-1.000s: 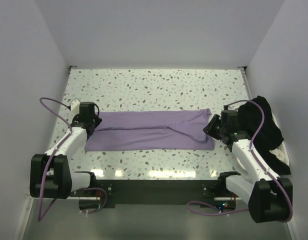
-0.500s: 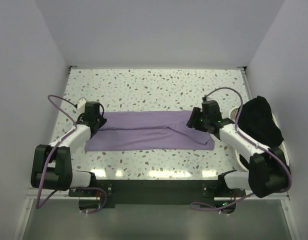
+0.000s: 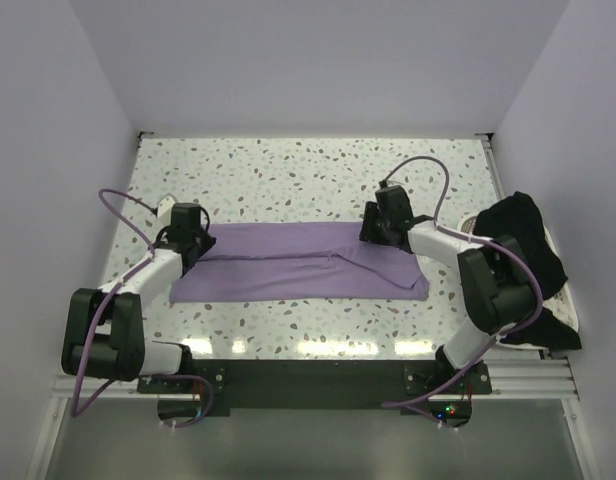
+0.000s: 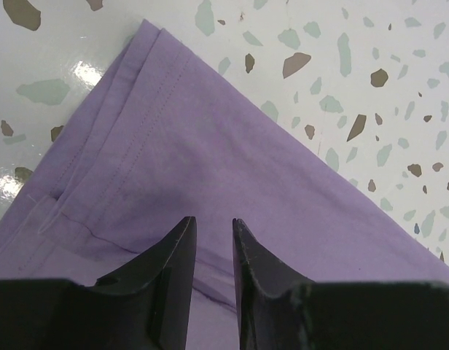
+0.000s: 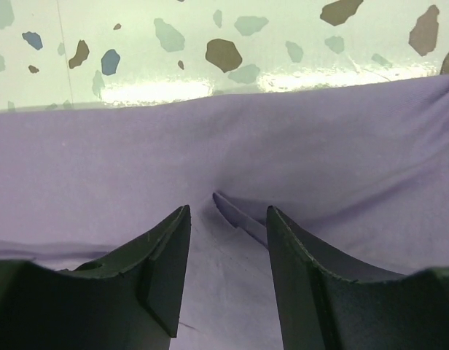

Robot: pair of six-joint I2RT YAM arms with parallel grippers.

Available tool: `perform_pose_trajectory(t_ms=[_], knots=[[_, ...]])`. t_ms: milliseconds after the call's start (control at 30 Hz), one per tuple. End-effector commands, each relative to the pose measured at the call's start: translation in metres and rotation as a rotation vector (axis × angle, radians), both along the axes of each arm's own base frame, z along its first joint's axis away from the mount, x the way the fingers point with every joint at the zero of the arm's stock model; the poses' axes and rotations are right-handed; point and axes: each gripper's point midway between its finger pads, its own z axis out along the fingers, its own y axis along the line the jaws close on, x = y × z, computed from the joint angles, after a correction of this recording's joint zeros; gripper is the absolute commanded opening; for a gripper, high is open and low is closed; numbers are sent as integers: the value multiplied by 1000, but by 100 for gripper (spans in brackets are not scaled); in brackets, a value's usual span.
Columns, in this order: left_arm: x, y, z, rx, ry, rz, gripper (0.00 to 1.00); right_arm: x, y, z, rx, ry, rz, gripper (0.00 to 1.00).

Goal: Fold and stack the t-shirts
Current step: Fold the tshirt

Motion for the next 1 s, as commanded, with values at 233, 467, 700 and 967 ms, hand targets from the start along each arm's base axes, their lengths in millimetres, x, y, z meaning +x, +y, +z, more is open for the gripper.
perform_pose_trajectory(t_ms=[233,467,700,967], knots=[[18,-4,18,7,-73,-27,31,23,17,7,-39,-79,5,42],[17,-3,15,8,-68,-25,30,18,20,-2,-47,-57,11,23],[18,-3,15,8,-68,-25,30,7,23,15,-7,-76,7,2],[16,-4,15,6,-67,-26,30,-4,25,29,39,-93,12,0]])
